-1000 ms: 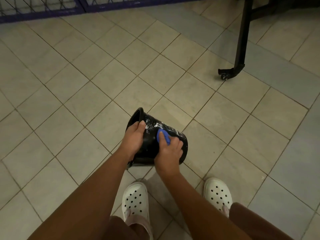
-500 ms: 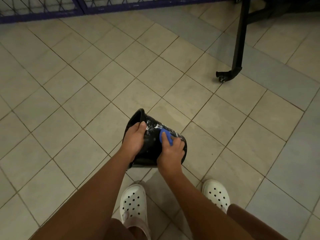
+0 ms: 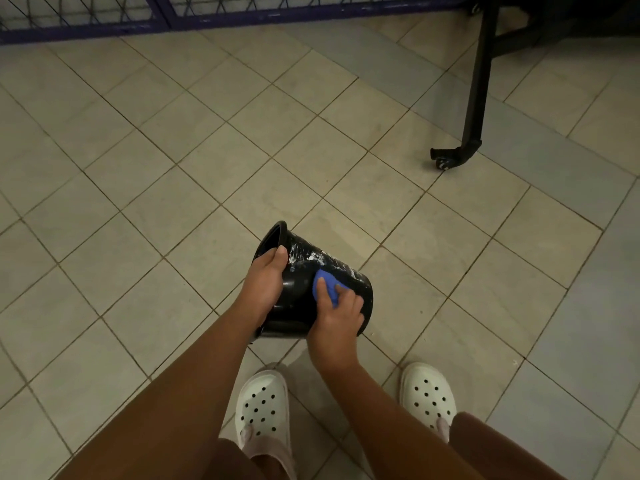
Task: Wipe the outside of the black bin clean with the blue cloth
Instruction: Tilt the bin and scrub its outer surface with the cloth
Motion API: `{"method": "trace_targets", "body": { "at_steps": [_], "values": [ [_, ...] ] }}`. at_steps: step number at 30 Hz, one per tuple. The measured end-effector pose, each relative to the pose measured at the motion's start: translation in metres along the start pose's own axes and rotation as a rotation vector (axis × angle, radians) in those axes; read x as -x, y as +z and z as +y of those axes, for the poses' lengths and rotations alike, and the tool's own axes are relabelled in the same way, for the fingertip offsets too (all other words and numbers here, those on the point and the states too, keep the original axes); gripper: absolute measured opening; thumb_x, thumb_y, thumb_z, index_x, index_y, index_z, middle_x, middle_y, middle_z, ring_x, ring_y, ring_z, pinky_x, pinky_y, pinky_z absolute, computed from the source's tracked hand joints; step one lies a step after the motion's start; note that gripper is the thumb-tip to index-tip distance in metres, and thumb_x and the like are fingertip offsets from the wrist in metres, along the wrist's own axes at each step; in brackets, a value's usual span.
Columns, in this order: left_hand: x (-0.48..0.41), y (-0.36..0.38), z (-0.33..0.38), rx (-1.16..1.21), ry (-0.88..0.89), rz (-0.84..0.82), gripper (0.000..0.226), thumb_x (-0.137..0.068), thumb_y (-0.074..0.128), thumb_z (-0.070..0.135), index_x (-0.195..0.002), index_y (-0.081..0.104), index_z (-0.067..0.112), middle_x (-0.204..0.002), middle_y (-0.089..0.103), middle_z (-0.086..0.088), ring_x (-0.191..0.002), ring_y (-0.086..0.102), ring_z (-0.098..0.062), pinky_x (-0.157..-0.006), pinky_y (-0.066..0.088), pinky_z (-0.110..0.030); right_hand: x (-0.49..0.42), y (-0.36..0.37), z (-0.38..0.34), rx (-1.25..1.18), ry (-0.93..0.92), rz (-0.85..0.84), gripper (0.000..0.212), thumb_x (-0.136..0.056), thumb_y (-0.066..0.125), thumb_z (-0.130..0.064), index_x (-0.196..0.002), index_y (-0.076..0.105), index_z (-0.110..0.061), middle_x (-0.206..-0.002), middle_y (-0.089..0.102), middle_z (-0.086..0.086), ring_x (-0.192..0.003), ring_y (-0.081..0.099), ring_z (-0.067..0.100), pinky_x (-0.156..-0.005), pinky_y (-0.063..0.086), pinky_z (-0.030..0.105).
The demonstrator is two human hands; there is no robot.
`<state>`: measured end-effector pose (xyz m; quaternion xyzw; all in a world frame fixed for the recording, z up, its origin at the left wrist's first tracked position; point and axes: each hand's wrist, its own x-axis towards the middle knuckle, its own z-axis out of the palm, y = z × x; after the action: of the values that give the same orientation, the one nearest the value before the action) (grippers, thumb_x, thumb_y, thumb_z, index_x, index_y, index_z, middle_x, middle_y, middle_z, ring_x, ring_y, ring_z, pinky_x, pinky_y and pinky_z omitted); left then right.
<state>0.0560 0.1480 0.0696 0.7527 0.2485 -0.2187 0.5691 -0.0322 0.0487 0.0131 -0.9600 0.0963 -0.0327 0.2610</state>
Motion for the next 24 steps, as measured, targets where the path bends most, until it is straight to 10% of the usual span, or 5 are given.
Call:
{"method": "trace_targets", "body": {
  "at_steps": [6, 12, 18, 24],
  "values": [
    [-0.001, -0.004, 0.0, -0.005, 0.004, 0.023, 0.043, -0.105, 0.037, 0.039, -0.108, 0.061, 0.003, -0.103, 0.067, -0.024, -0.094, 0.064, -0.036, -0.093, 0.052, -0.049, -0.007, 0.0, -0.013, -0.008, -0.18, -0.031, 0.075, -0.064, 0.072, -0.001, -0.133, 0.046, -0.012, -0.111, 0.043, 0.017, -0.095, 0.039, 0.028, -0.069, 0.047, 0.039],
    [0.0, 0.002, 0.003, -0.008, 0.035, 0.003, 0.038, -0.104, 0.036, 0.042, -0.112, 0.065, 0.019, -0.11, 0.07, -0.008, -0.106, 0.065, -0.025, -0.099, 0.05, -0.05, -0.015, -0.004, 0.01, 0.019, 0.06, -0.024, 0.08, -0.051, 0.078, 0.001, -0.126, 0.053, -0.008, -0.107, 0.052, 0.022, -0.09, 0.05, 0.034, -0.067, 0.047, 0.042],
    [0.0, 0.0, 0.001, -0.018, 0.011, 0.032, 0.039, -0.104, 0.039, 0.038, -0.08, 0.057, 0.014, -0.083, 0.061, -0.01, -0.084, 0.059, -0.028, -0.084, 0.048, -0.042, -0.01, -0.001, -0.029, -0.012, -0.133, -0.027, 0.076, -0.062, 0.073, 0.0, -0.132, 0.047, -0.013, -0.111, 0.044, 0.017, -0.095, 0.041, 0.029, -0.068, 0.046, 0.04],
    [-0.002, 0.001, 0.0, -0.011, 0.031, 0.023, 0.04, -0.103, 0.038, 0.041, -0.101, 0.067, 0.013, -0.104, 0.071, -0.016, -0.101, 0.067, -0.032, -0.096, 0.051, -0.054, -0.022, -0.001, -0.004, 0.043, -0.001, -0.028, 0.085, -0.053, 0.083, -0.009, -0.13, 0.047, -0.012, -0.112, 0.05, 0.019, -0.094, 0.042, 0.028, -0.068, 0.047, 0.039]
  ]
}}
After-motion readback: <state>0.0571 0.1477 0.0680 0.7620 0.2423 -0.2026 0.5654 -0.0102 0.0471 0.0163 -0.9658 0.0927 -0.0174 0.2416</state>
